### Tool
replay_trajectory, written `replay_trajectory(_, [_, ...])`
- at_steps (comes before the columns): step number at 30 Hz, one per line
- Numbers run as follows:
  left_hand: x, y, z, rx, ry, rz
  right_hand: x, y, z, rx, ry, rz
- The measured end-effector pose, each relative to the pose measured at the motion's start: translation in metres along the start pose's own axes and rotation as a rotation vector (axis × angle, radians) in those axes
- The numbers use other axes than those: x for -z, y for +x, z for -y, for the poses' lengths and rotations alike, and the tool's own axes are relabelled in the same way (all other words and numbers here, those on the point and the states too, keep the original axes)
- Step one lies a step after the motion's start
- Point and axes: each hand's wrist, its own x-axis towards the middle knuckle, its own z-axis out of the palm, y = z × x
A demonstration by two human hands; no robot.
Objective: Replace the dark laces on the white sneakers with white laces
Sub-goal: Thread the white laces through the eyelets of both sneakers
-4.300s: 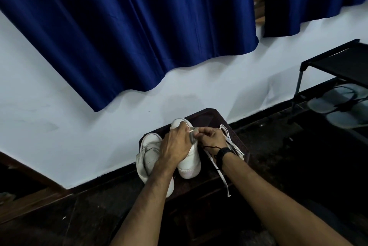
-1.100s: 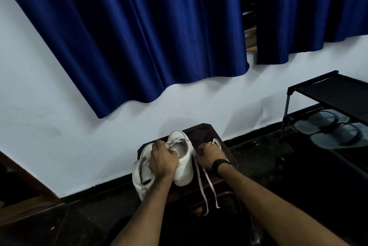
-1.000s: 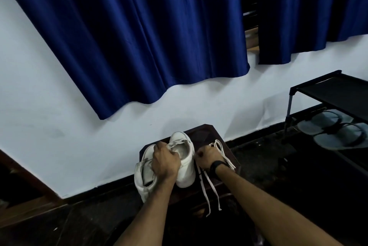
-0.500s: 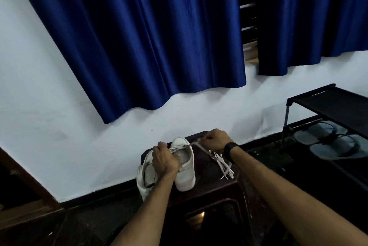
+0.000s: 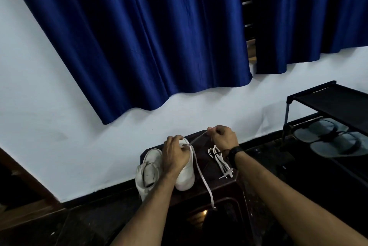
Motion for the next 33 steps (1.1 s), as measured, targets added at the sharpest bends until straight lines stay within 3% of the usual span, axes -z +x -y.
replay_trajectory(4, [-0.010, 0.008, 0.002, -0.111, 0.110, 0.132, -0.006, 0.011, -0.003, -0.107, 0.141, 0.019])
replay_trajectory(7, [-0.014, 0.011, 0.005, -0.084, 0.043, 0.122, -0.001, 0.015, -0.007, -0.148, 0.034, 0.088])
replay_trajectory(11, [-0.014, 0.007, 0.010, -0.027, -0.178, 0.042, -0.005, 0.008, -0.018, -0.236, -0.184, 0.398])
replay_trajectory(14, [-0.009, 0.007, 0.009, 0.000, -0.245, 0.020, -0.012, 0.007, -0.030, -0.220, -0.239, 0.395])
replay_trajectory(18, [-0.004, 0.022, 0.006, 0.096, -0.242, 0.109, -0.018, 0.021, -0.040, -0.151, 0.153, -0.023])
replay_trajectory(20, [-0.001, 0.026, 0.005, 0.159, -0.289, 0.155, -0.017, 0.031, -0.039, -0.164, 0.381, -0.134])
replay_trajectory(28, [0.002, 0.029, 0.007, 0.164, -0.188, 0.347, -0.018, 0.039, -0.034, -0.130, 0.544, -0.046])
replay_trajectory(31, [0.001, 0.026, 0.004, 0.148, -0.210, 0.305, -0.017, 0.034, -0.033, -0.160, 0.850, 0.073])
replay_trajectory(33, [-0.001, 0.022, 0.004, 0.074, -0.174, 0.215, -0.017, 0.030, -0.032, -0.126, 0.872, 0.086])
